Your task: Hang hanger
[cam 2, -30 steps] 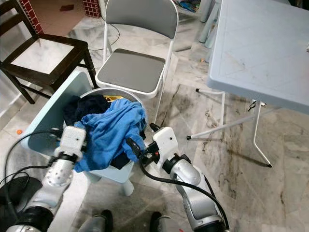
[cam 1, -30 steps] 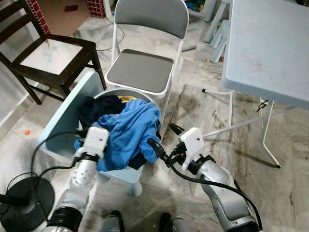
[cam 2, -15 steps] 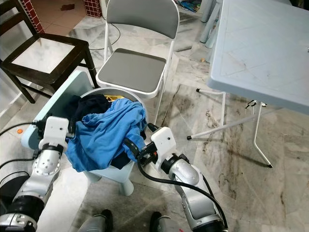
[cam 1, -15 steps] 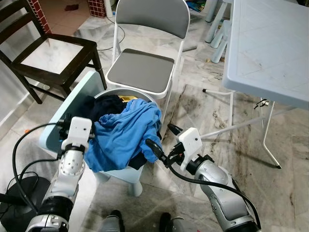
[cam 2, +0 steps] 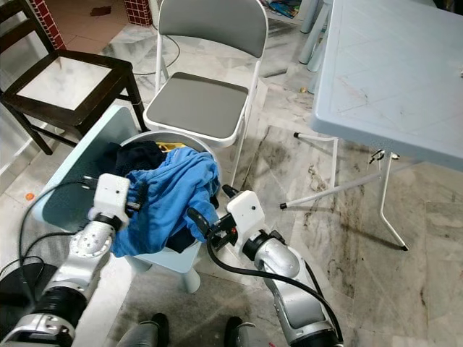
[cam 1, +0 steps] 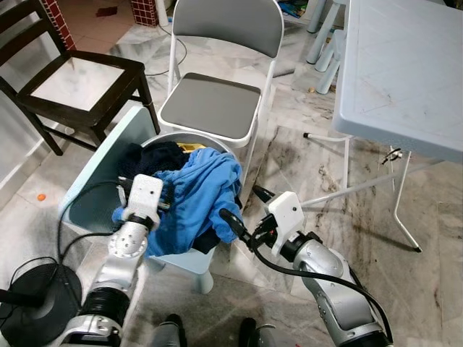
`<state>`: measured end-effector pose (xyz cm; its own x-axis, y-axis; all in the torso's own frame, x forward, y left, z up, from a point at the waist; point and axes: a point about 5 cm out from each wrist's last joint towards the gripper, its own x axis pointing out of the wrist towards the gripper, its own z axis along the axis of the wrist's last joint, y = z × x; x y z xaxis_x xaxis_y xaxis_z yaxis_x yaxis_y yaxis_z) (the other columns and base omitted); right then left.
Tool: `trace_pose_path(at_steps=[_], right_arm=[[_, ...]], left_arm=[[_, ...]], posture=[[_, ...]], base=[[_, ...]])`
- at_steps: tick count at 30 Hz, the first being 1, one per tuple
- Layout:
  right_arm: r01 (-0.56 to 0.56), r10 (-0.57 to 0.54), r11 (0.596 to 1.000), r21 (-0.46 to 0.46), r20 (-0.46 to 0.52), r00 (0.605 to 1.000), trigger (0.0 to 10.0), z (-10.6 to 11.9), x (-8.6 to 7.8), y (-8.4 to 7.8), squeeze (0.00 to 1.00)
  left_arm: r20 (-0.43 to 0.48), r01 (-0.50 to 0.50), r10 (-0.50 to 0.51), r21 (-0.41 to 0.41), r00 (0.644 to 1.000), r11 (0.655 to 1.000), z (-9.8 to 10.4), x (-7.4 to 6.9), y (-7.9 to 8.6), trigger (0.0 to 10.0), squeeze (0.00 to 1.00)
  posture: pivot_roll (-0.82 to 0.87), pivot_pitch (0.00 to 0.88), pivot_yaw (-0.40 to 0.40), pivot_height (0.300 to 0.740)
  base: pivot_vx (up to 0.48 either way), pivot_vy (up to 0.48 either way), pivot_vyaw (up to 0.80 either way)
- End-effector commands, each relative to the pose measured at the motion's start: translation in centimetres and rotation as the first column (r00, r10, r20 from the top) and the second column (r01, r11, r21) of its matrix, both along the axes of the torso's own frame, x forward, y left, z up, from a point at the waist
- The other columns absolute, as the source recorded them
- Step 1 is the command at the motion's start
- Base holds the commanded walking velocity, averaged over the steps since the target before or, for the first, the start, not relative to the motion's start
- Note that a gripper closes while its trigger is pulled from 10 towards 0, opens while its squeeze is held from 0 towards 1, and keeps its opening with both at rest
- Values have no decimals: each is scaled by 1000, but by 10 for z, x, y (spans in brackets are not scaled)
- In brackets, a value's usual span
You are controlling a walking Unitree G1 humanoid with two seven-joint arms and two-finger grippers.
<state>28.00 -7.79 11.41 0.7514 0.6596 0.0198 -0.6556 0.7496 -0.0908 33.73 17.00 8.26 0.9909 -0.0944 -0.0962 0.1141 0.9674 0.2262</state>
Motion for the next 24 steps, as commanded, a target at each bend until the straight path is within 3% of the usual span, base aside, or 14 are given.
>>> trace_pose_path(at_steps=[1,13,24], right_arm=[[-14,14,1000,-7,3,1000,10000,-1,-3,2,0],[-4,4,1000,-8,5,1000,10000,-2,-4,2,0],[-1,1,1000,-16,9,1000,10000,-1,-3,1,0]], left_arm=[[-49,14,-14,-10,999,1000,-6,1,-4,0,0],[-70,49,-47,21,996,999,-6,5,-8,0,0],[-107,209,-200,82,974,974,-15,0,-35,0,0]], posture=[[120,246,-86,740],[109,248,-79,740],[106,246,-82,740]], base=[[0,0,0],[0,0,0],[0,0,0]])
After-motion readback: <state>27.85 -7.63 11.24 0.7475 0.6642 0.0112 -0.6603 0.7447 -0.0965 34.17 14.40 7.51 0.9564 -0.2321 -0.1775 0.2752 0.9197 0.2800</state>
